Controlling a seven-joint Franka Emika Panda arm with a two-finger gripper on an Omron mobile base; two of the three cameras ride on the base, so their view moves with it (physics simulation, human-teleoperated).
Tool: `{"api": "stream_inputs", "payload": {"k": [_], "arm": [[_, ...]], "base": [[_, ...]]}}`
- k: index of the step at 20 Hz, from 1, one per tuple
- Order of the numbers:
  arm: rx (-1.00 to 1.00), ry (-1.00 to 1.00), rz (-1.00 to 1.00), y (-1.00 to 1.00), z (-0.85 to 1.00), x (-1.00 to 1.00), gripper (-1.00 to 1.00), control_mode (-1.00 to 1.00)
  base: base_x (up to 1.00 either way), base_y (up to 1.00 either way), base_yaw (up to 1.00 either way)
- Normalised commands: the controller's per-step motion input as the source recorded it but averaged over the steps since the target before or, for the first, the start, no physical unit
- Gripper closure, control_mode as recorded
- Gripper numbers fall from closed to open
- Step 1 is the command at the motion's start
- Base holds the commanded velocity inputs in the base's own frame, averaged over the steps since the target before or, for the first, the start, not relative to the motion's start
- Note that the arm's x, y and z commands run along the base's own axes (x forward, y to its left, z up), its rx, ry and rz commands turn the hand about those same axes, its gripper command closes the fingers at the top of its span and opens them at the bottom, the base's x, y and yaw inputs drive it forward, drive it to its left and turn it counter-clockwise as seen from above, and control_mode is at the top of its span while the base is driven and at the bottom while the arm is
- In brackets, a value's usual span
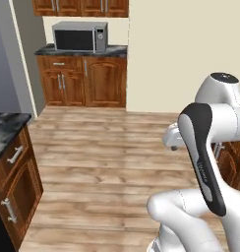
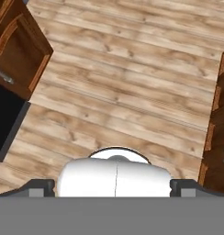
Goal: Navigate to the microwave.
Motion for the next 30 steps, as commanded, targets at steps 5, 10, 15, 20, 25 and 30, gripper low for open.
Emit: {"api": "stream_inputs", "payload": {"k": [5,10,15,20,25,30], "arm": [[0.00,0.00,0.00,0.00,0.00,0.00,-1.00,1.00],[0.00,0.00,0.00,0.00,0.00,0.00,-1.00,1.00],[0.00,0.00,0.00,0.00,0.00,0.00,-1.00,1.00],[0.00,0.00,0.00,0.00,0.00,0.00,-1.00,1.00],[0.00,0.00,0.00,0.00,0.00,0.00,-1.00,1.00],[0.00,0.00,0.00,0.00,0.00,0.00,-1.00,1.00]], "base": [[1.00,0.00,0.00],[1.00,0.10,-0.02],[1.00,0.18,-0.11],[1.00,0.27,-0.13],[1.00,0.34,-0.11],[1.00,0.32,-0.11]]}}
